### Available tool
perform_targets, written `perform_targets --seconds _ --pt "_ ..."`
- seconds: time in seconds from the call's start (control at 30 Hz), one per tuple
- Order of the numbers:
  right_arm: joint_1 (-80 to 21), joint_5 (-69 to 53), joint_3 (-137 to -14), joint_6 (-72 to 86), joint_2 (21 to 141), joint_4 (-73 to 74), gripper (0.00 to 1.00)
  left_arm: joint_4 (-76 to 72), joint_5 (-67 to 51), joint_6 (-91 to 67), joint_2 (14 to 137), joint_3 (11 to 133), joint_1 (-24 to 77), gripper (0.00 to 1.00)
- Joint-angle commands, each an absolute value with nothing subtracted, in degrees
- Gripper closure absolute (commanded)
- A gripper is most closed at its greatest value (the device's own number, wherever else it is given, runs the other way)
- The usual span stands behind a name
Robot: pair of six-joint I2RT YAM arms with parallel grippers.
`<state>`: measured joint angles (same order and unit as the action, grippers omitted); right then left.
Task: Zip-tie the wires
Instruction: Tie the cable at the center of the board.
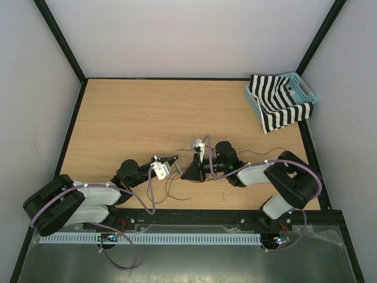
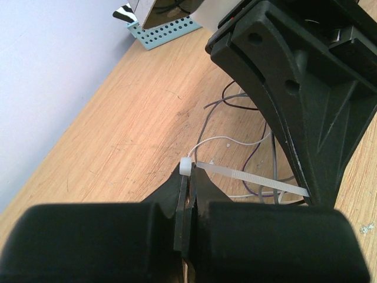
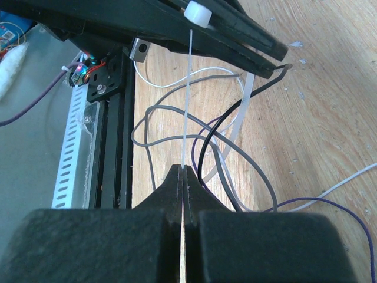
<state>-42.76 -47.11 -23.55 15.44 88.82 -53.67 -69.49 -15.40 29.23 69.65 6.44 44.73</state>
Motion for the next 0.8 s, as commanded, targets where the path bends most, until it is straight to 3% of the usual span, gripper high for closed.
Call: perform_targets --seconds 0.0,0.77 --pt "-42.2 -48.5 -24.3 16.2 87.7 -53.9 1.00 -71.8 -14.9 30.2 69.6 6.8 45.2 1.00" --pt "-41.9 -49.7 -25.4 16.9 88.8 -52.3 1.00 -71.8 -14.4 31.6 69.7 6.8 45.8 1.00"
